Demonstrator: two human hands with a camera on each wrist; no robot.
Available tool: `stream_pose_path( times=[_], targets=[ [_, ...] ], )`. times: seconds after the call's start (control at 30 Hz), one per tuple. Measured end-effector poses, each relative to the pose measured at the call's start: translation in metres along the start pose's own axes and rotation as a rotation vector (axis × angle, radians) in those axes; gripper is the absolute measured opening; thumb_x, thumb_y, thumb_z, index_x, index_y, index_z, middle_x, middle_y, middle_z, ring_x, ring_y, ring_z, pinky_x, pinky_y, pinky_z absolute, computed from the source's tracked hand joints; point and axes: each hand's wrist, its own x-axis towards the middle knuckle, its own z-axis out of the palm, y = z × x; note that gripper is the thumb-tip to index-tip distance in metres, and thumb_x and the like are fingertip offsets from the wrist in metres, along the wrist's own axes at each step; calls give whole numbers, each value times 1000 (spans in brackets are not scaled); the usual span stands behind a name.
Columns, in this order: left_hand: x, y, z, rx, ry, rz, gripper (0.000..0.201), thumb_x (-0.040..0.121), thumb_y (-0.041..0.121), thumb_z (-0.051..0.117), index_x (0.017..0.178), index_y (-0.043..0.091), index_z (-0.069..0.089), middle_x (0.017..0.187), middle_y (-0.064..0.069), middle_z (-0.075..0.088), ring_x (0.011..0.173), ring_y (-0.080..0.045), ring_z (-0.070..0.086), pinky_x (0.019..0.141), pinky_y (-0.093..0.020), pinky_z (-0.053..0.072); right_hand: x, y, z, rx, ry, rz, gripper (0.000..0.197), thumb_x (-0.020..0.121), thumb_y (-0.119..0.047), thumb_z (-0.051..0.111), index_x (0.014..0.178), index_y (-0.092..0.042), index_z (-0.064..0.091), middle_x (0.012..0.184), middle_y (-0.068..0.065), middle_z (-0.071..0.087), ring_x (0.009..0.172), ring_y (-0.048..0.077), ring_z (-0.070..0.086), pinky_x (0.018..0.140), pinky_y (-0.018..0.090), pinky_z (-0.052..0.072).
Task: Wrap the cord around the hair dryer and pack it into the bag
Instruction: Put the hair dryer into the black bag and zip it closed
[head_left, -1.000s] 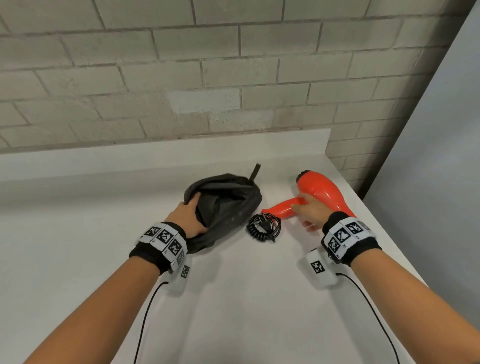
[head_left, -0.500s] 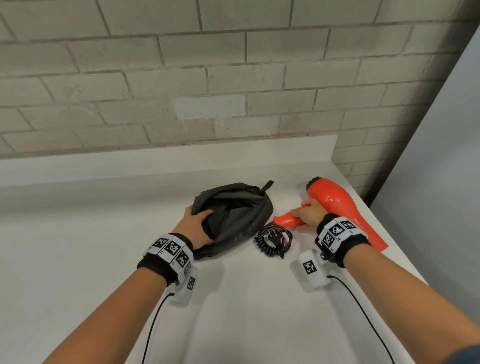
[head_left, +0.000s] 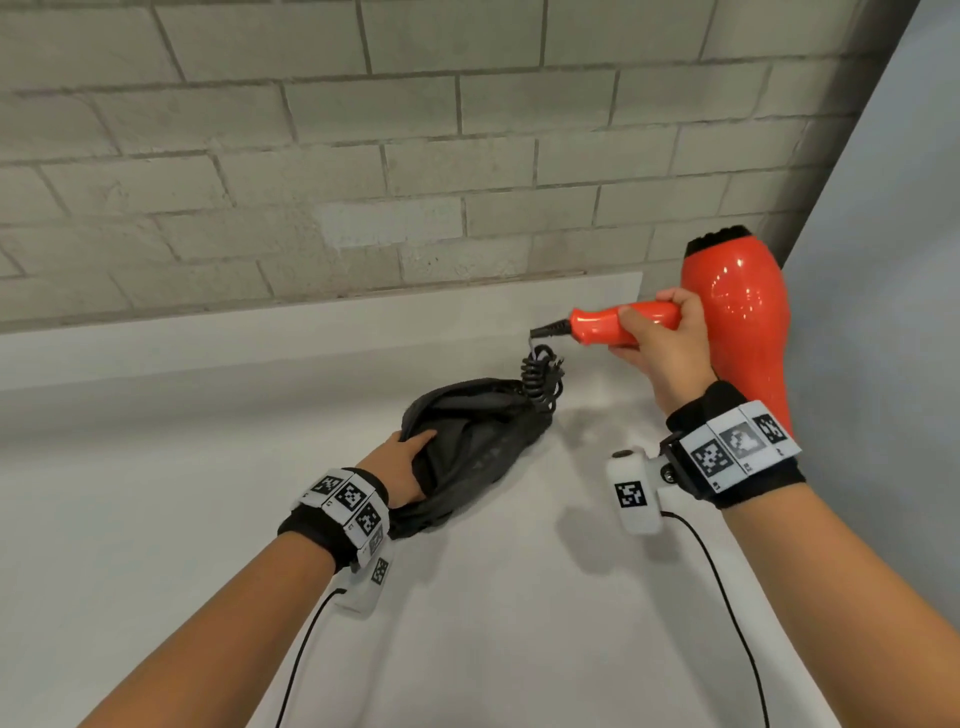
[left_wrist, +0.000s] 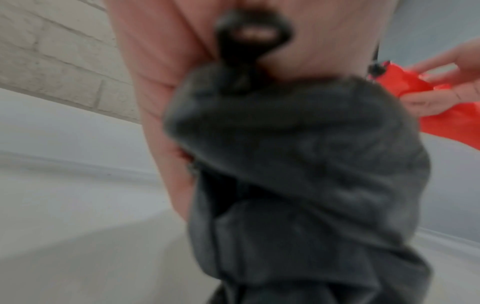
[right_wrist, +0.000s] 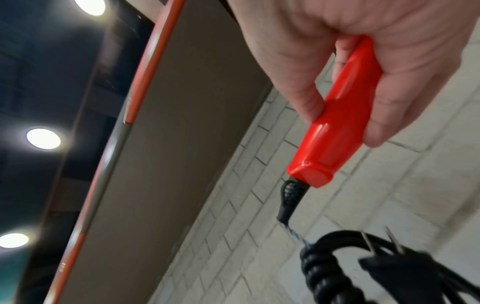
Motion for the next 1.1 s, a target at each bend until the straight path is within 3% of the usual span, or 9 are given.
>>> stream_pose_path(
  times=[0.17, 0.37, 0.47, 0.53, 0.63, 0.8, 0.97, 1.03, 1.1],
  targets=[
    [-5, 19, 0, 27, -125, 123, 107, 72, 16, 69, 144, 35, -8, 148, -10, 26, 124, -30, 44, 104, -34, 38, -14, -7, 0, 106, -105, -39, 32, 86, -4, 57, 106, -20, 37, 104, -2, 41, 102, 20, 52, 75, 30, 57],
    [-7, 30, 1, -46, -213, 150, 114, 74, 9, 68, 140, 33, -21, 132, -11, 51, 98, -22, 53, 87, -26, 41, -33, 31, -5, -134, -313, -81, 38, 78, 8, 62, 99, -17, 43, 97, -9, 41, 93, 18, 51, 66, 29, 60],
    [-4, 29, 0, -76, -220, 162, 113, 73, 9, 68, 140, 34, -20, 135, -10, 49, 110, -24, 52, 93, -26, 40, -41, 41, -7, -302, -373, -122, 41, 66, -11, 72, 88, -37, 49, 100, -4, 44, 97, 31, 51, 79, 42, 55],
    [-3, 28, -3, -76, -207, 179, 110, 73, 10, 69, 142, 37, -12, 140, -8, 44, 118, -24, 49, 98, -27, 39, -42, 44, -8, -395, -337, -170, 41, 60, -17, 70, 81, -44, 48, 104, 4, 45, 94, 26, 49, 84, 32, 48],
    [-1, 29, -11, -9, -79, 214, 96, 74, 8, 66, 144, 35, 7, 145, -7, 35, 127, -27, 41, 105, -31, 35, -39, 44, -9, -528, -273, -263, 46, 65, 2, 68, 81, -36, 47, 108, 6, 40, 90, 16, 43, 76, 8, 37],
    [4, 26, -25, 56, 92, 252, 82, 77, 8, 62, 143, 31, 21, 146, -8, 26, 129, -29, 37, 108, -32, 32, -41, 49, -11, -669, -345, -362, 36, 67, 9, 62, 82, -21, 52, 109, 2, 36, 89, 16, 43, 74, 7, 34],
    [5, 35, -42, -252, 435, 243, 37, 81, 3, 60, 113, 22, 64, 134, -12, 44, 122, -26, 45, 105, -22, 27, -44, 60, -9, -848, -455, -407, 32, 68, 7, 61, 90, -17, 58, 112, -1, 34, 87, 23, 49, 75, 27, 46],
    [5, 38, -50, -343, 538, 233, 31, 81, 4, 60, 110, 14, 66, 132, -13, 51, 122, -26, 48, 105, -21, 28, -46, 61, -8, -921, -501, -407, 30, 69, 5, 61, 91, -16, 58, 111, 1, 34, 82, 25, 50, 73, 29, 46],
    [4, 41, -55, -246, 451, 244, 45, 83, 4, 57, 127, 8, 52, 142, -12, 43, 130, -27, 40, 109, -24, 25, -46, 60, -7, -958, -533, -432, 27, 67, 4, 61, 87, -14, 57, 107, 2, 36, 77, 25, 49, 71, 24, 42]
  ],
)
